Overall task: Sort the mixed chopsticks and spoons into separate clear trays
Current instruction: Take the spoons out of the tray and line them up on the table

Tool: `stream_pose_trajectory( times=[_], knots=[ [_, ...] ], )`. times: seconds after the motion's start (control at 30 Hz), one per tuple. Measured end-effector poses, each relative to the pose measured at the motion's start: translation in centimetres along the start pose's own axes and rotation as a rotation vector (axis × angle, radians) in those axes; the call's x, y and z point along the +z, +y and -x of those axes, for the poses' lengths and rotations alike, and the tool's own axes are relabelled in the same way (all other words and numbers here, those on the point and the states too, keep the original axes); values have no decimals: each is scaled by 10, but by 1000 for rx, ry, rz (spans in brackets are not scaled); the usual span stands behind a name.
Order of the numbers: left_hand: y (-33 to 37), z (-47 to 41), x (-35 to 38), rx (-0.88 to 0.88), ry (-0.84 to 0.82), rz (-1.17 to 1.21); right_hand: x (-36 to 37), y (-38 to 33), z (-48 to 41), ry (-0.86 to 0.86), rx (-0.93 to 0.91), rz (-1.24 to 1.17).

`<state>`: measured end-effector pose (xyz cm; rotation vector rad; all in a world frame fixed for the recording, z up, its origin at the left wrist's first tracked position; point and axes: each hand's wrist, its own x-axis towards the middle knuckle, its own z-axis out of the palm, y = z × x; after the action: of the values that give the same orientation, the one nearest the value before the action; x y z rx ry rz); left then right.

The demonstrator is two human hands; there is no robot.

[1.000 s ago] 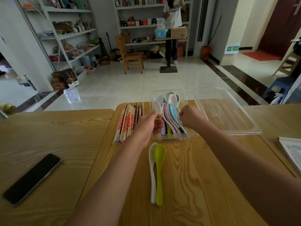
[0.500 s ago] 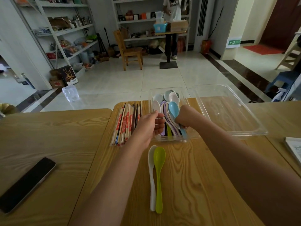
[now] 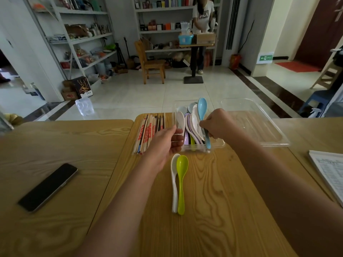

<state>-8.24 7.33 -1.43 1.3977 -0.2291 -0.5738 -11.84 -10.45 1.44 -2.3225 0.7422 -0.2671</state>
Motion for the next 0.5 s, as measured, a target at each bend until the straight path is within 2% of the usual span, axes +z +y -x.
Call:
stream_pose_trajectory(
  times=[0.23,0.5],
  knots=[
    [-35,34,-18,-56,26,-61,45,18,85,-266,55,-9],
    [-56,52,-23,-100,68,-95,82,26,103,-350,104,47]
  ],
)
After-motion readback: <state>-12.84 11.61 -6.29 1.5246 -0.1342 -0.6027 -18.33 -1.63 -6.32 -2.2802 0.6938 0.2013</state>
